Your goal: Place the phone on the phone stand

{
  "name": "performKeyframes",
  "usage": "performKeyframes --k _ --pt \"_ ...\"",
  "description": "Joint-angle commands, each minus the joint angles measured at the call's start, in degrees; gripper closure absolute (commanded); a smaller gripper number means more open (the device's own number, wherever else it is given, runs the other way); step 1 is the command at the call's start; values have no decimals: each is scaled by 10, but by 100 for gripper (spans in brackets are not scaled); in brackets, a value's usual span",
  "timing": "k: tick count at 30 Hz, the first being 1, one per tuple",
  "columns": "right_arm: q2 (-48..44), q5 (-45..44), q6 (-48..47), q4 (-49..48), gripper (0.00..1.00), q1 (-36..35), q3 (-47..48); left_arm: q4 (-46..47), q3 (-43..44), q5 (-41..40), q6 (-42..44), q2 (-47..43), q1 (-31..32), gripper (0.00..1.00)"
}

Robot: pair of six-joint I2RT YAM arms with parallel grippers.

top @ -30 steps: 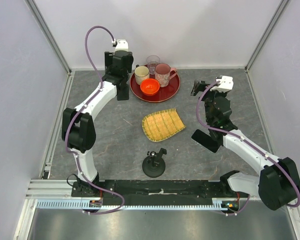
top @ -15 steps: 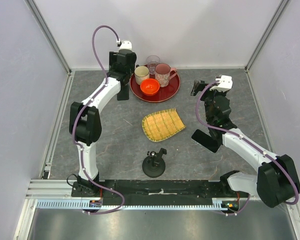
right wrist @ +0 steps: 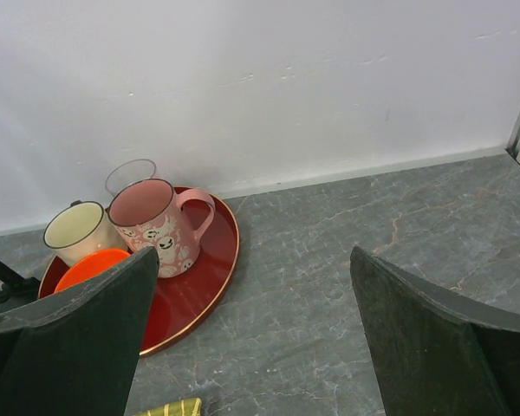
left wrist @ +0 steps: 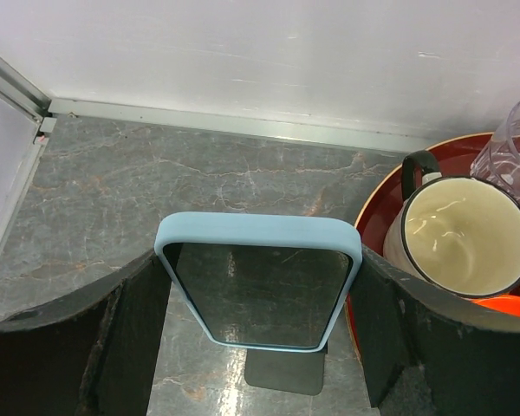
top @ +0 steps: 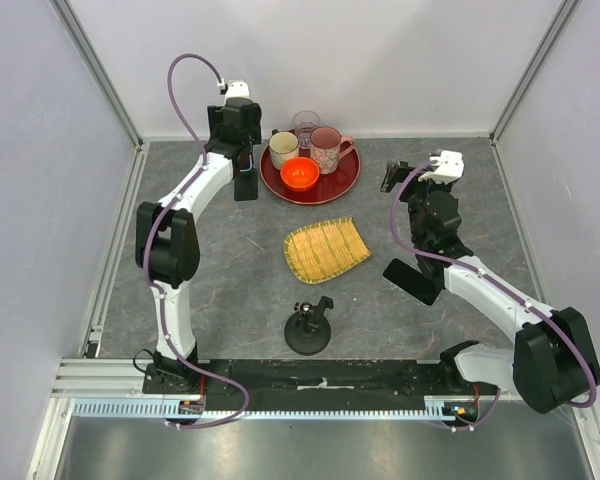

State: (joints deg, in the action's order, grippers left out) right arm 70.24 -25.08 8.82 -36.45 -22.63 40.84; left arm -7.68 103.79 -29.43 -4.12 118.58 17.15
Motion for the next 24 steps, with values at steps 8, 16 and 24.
performKeyframes --k 8,16,24 --pt "3 12 11 -31 2 3 6 17 29 27 -71 9 -9 98" --pt "4 13 13 -35 2 4 3 18 31 21 -55 20 -10 98" --pt "8 15 16 -39 2 5 2 32 31 19 -31 24 -10 98"
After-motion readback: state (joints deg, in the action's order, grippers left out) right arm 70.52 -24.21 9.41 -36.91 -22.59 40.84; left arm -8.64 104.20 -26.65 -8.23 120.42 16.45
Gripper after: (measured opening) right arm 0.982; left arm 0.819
